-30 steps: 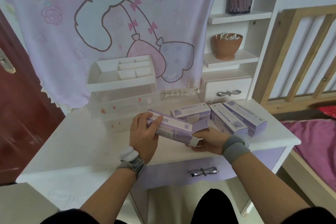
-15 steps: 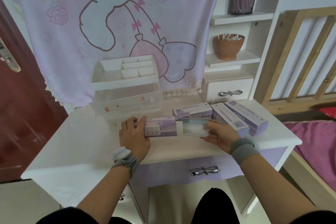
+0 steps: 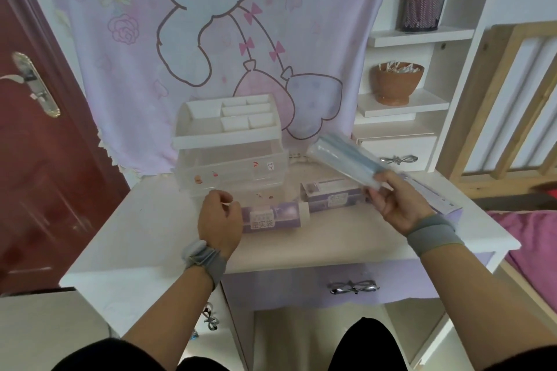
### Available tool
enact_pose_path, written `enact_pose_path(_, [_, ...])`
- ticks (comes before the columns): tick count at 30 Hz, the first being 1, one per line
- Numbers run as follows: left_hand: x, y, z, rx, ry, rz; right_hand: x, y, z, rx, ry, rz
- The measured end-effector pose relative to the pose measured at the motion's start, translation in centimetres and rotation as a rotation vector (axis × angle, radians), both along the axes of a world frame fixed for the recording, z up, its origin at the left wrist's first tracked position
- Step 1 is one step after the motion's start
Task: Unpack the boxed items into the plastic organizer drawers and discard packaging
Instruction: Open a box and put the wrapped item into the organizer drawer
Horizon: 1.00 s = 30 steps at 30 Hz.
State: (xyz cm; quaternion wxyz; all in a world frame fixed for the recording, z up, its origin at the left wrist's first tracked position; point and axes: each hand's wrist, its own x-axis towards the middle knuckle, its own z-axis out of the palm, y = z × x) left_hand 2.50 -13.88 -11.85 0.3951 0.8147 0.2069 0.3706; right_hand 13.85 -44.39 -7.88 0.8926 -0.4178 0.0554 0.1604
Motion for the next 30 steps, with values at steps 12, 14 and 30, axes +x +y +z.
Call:
enact_pose_path(12, [0.2,3.0,3.6,-1.337,-0.423,-0.198,-0.4,11.8,9.2,-0.315,-0.231,0.201])
enact_pose_path(14, [0.2,2.9,4.0,-1.357,-0.439,-0.219,-0.2,13.1,9.9,-0.409,-0.283,0.191])
enact_pose_path(30, [0.7,4.4,3.7,-1.312,-0.424,-0.247,0.9,19.1,9.2,-1.369,-1.196,0.222])
